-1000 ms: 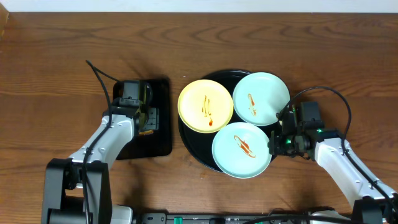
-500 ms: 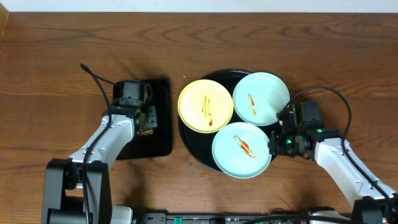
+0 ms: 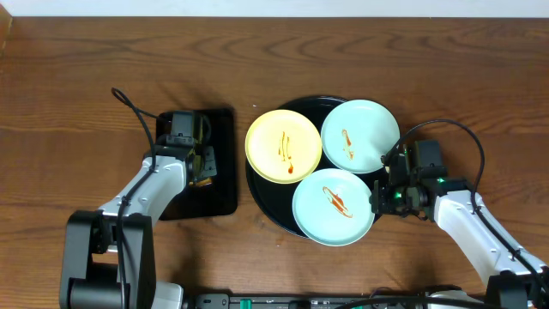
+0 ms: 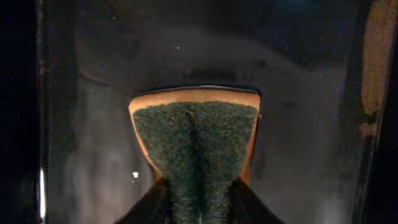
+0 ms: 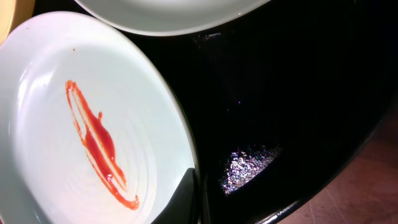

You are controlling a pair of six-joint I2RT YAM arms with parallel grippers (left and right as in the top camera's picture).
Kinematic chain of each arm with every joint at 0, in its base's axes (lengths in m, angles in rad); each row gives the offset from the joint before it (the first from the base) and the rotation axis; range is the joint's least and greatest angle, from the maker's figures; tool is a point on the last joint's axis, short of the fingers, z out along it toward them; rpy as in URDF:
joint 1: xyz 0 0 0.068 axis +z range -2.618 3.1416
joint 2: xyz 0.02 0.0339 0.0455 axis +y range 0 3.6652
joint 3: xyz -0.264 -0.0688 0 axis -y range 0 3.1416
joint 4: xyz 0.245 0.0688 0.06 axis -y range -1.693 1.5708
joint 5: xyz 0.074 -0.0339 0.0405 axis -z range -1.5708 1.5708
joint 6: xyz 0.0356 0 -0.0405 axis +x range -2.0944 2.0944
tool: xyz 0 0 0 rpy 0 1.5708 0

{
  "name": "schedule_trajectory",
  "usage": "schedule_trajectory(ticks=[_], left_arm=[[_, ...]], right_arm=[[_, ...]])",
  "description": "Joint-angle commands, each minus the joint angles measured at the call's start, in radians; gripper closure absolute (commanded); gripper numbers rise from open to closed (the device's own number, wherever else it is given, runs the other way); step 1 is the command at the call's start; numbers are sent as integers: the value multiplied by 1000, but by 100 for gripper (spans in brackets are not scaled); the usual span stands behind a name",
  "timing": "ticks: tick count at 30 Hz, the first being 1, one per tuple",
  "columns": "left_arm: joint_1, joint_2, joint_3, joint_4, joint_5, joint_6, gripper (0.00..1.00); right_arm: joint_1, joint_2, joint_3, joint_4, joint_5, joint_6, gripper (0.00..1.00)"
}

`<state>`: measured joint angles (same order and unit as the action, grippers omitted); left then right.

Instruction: Clean dirty plates on tray and stack at the side

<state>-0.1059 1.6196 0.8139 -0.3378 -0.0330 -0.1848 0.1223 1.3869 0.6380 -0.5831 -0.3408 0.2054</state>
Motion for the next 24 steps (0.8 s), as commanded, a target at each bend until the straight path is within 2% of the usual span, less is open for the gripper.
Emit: schedule_trajectory(ticks=[1, 2, 3, 9, 15, 24], left_arm=[[0, 26, -6, -5, 2, 3, 81], [0, 32, -8, -4, 2, 3, 88], [0, 40, -10, -3, 2, 3, 90], [0, 116, -13, 0, 2, 3, 92], [0, 100, -5, 3, 2, 3, 93], [0, -124, 3, 2, 2, 3, 93]], right_arm=[[16, 6, 14, 0, 0, 19, 99], [16, 5, 14, 0, 0, 19, 99], [16, 6, 14, 0, 0, 19, 99], [16, 6, 14, 0, 0, 19, 99], [16, 5, 14, 0, 0, 19, 99], [16, 6, 14, 0, 0, 19, 99]])
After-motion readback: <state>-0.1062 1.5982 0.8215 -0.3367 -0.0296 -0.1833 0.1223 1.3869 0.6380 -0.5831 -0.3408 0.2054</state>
